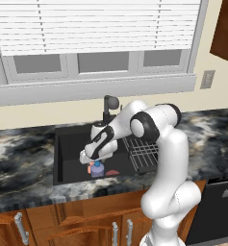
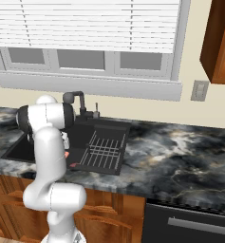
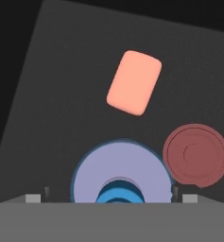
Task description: Pick up the bar soap and soap dispenser from the sink, and place them back in the cabinet, and close the cabinet door.
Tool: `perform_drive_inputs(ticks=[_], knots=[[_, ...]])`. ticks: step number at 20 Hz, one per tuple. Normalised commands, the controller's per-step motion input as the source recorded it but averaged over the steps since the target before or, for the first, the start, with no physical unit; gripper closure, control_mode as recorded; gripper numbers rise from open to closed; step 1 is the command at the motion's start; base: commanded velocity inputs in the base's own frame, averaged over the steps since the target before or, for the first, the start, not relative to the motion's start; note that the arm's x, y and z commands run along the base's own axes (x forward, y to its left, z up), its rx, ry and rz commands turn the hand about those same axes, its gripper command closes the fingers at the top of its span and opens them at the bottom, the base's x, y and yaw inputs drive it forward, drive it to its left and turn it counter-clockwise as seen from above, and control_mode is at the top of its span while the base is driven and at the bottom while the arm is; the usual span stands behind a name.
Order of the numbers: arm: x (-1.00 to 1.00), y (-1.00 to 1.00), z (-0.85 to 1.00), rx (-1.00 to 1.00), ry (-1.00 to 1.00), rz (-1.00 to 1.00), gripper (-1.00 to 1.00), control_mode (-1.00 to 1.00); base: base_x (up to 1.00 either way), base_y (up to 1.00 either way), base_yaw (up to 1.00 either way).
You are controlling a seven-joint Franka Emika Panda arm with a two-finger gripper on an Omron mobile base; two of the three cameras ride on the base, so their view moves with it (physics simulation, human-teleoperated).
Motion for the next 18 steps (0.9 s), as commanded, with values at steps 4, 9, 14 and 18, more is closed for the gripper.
perform_drive_inputs(ticks=[4,9,14,18], knots=[[0.00,0.00,-0.04,0.00,0.00,0.00,1.00,-1.00,0.00,0.00,0.00],[0.00,0.00,0.00,0.00,0.00,0.00,1.00,-1.00,0.00,0.00,0.00],[0.00,0.00,0.00,0.00,0.00,0.00,1.00,-1.00,0.00,0.00,0.00],[0.00,0.00,0.00,0.00,0.00,0.00,1.00,-1.00,0.00,0.00,0.00]])
